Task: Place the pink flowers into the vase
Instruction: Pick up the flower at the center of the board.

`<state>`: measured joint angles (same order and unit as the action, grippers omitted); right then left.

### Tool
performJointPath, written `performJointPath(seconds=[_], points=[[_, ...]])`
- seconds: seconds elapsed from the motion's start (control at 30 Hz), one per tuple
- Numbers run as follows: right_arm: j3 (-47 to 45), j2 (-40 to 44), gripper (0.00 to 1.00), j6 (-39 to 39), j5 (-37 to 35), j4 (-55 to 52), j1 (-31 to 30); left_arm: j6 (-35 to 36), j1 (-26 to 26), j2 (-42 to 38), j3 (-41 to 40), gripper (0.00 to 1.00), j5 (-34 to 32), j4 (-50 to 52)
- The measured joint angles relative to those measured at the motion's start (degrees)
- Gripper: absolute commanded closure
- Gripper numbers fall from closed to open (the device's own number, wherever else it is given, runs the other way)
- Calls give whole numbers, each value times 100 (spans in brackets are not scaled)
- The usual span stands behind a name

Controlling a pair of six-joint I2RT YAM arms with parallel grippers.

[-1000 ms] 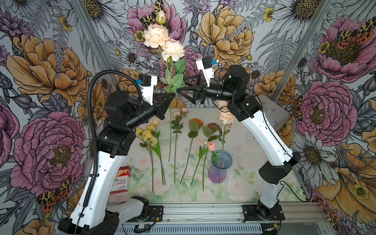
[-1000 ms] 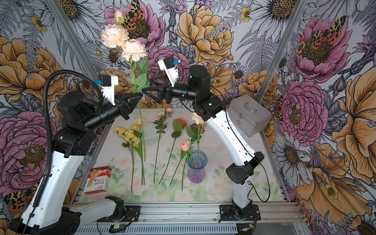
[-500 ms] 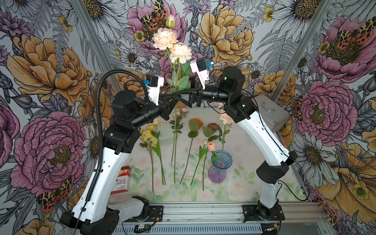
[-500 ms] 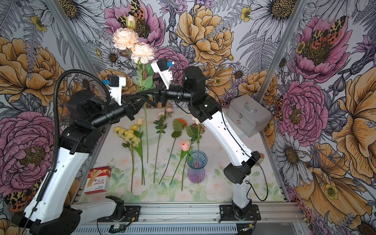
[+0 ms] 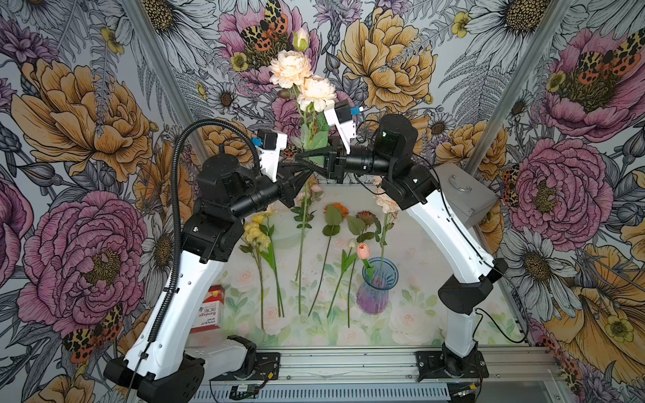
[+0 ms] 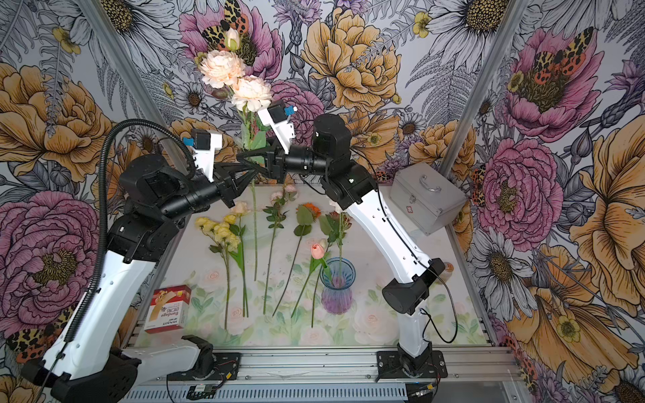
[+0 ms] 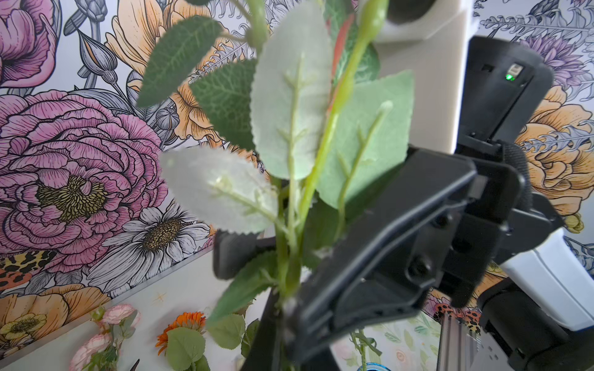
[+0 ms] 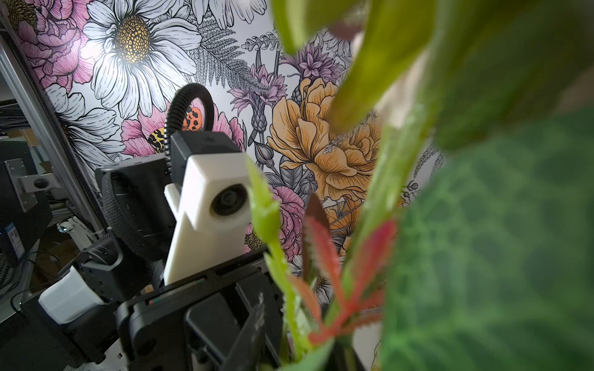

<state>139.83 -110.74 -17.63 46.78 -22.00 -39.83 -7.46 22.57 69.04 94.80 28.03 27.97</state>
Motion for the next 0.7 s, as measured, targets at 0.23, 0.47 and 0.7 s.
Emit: performJointPath(seconds=[0.23,0.47,0.7], points=[[0,0,95,-70,24,-4,0,42,20,-37,-74,100,9,-79],[15,0,100,-81,74,9,-2,33,20,-83,-85,81,13,-81],[28,11,100,15,85,15,11,35,20,-199,-269,3,-116,-90]])
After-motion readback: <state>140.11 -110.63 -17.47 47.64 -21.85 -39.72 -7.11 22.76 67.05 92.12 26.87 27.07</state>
